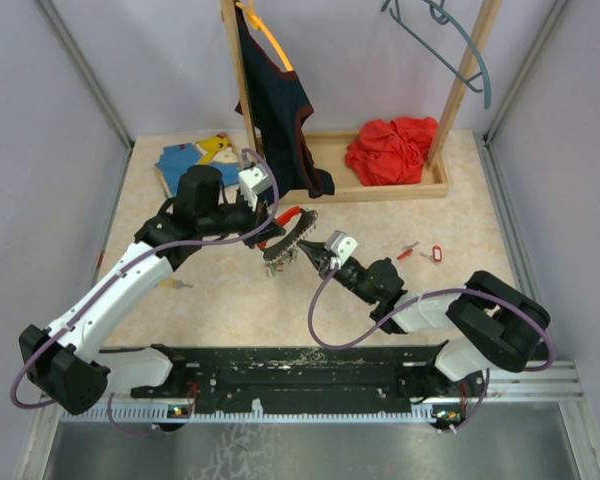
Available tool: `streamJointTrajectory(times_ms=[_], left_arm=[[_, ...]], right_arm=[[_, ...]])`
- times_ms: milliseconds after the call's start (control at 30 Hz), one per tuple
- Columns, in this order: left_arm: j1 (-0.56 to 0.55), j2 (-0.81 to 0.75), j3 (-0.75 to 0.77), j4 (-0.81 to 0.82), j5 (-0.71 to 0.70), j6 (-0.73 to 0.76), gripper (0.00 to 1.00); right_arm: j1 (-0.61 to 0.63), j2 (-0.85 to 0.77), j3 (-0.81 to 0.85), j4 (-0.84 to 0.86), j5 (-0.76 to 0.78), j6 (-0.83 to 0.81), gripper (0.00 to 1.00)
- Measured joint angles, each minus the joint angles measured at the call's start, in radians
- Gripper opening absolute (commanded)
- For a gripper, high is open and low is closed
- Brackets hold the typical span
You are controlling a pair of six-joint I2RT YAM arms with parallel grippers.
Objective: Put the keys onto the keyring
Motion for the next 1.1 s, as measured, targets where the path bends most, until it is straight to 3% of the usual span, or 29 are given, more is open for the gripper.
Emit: streamJointTrajectory(times_ms=[267, 500, 833, 1100], left_arm=[[0.000, -0.002, -0.016, 0.029, -0.071, -0.115, 0.00], [0.014, -0.051, -0.145, 0.143, -0.094, -0.256, 0.06], [0.072, -0.106, -0.518, 0.489, -0.064, -0.543, 0.34], [0.099, -0.101, -0.721, 0.682, -0.080, -0.675, 0.57]], right_arm=[[0.000, 0.000, -0.023, 0.060, 0.012, 0.000, 0.00], [0.000, 0.005, -0.044, 0.058, 0.001, 0.001, 0.00], [0.000, 0.089, -0.061, 0.093, -0.021, 0.009, 0.00], [-0.009, 0.155, -0.061, 0.138, -0.061, 0.002, 0.00]])
